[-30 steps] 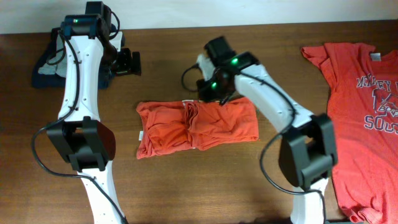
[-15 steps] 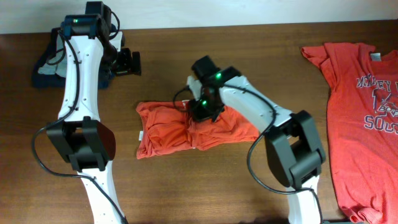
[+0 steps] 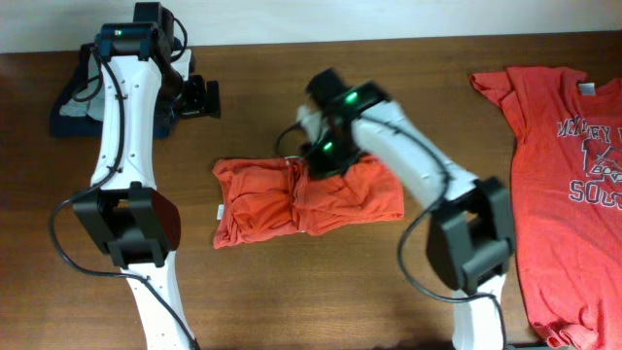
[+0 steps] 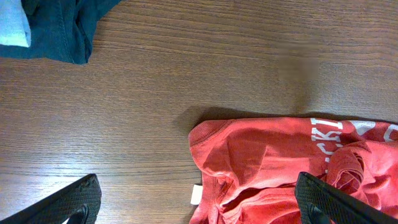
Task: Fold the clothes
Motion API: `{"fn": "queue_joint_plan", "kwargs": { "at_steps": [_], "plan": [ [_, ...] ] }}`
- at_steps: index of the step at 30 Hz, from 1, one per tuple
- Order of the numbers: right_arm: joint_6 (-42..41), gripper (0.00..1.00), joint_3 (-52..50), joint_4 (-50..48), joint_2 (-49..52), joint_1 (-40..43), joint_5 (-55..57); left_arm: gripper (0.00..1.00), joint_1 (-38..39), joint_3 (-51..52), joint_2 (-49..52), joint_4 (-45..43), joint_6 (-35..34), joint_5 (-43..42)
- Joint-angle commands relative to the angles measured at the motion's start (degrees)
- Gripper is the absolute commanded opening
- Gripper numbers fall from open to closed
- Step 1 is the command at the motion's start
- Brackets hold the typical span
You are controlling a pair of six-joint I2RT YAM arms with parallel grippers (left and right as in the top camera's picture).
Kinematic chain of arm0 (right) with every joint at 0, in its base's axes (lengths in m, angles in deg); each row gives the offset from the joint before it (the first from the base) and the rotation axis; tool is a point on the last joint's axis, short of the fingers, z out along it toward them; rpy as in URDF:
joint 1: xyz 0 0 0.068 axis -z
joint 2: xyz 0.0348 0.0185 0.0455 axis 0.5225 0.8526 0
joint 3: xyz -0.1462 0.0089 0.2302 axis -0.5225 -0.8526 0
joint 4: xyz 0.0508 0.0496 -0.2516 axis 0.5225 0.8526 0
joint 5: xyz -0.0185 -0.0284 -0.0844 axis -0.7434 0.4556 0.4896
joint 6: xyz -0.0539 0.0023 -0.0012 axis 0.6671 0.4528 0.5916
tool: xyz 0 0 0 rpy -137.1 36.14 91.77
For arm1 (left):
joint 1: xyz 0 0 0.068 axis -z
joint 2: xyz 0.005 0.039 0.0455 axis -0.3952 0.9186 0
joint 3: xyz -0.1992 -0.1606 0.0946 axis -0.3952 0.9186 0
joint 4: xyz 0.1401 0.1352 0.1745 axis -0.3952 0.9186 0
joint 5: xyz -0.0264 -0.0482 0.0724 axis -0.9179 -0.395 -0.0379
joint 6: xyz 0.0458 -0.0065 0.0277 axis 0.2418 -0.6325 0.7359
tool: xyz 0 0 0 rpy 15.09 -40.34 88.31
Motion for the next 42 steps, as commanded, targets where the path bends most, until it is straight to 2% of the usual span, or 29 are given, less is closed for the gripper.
{"fn": "queue_joint_plan", "kwargs": {
  "at_steps": [1, 5, 6, 7, 12, 18, 21, 24, 30, 32, 35, 38, 39, 42],
  "plan": [
    [2.1, 0.24, 2.9, 3.1, -5.6, 7.2, 2.4, 0.99, 0.0, 0.3, -0.6, 0.0, 0.1, 0.4],
    [2.3, 0.27, 2.7, 8.0, -5.9, 14.9, 3.0, 0.99, 0.0, 0.3, -0.6, 0.0, 0.1, 0.4],
    [2.3, 0.30, 2.2, 8.4, -5.8, 16.5, 3.0, 0.99, 0.0, 0.3, -0.6, 0.0, 0.1, 0.4],
    [2.5, 0.36, 1.1, 8.3, -5.7, 18.7, 3.0, 0.99, 0.0, 0.3, -0.6, 0.0, 0.1, 0.4],
    [2.8, 0.43, -7.0, 2.2, -5.7, 24.4, 2.5, 0.99, 0.0, 0.3, -0.6, 0.0, 0.1, 0.4],
    [2.9, 0.45, -17.7, -8.0, -5.7, 24.8, 2.3, 0.99, 0.0, 0.3, -0.6, 0.0, 0.1, 0.4],
    [2.9, 0.51, -23.7, -13.4, -5.7, 24.8, 0.4, 0.99, 0.0, 0.3, -0.6, 0.0, 0.1, 0.4],
    [2.9, 0.52, -28.8, -17.4, -5.7, 24.8, -3.8, 0.99, 0.0, 0.3, -0.6, 0.0, 0.1, 0.4],
    [2.9, 0.52, -31.7, -19.6, -5.7, 24.8, -5.3, 0.99, 0.0, 0.3, -0.6, 0.0, 0.1, 0.4],
    [2.9, 0.49, -31.8, -19.6, -5.7, 24.8, -5.5, 0.99, 0.0, 0.3, -0.6, 0.0, 0.1, 0.4],
    [2.9, 0.35, -31.8, -20.1, -5.7, 24.8, -8.2, 0.99, 0.0, 0.3, -0.6, 0.0, 0.1, 0.4],
    [2.9, 0.34, -31.8, -21.0, -5.7, 24.8, -10.9, 0.99, 0.0, 0.3, -0.6, 0.0, 0.1, 0.4],
    [2.9, 0.31, -31.8, -21.1, -5.7, 24.8, -11.0, 0.99, 0.0, 0.3, -0.6, 0.0, 0.1, 0.4],
    [3.5, 0.04, -31.8, -21.1, -5.7, 24.9, -10.8, 0.99, 0.0, 0.3, -0.6, 0.0, 0.1, 0.4]
  ]
}}
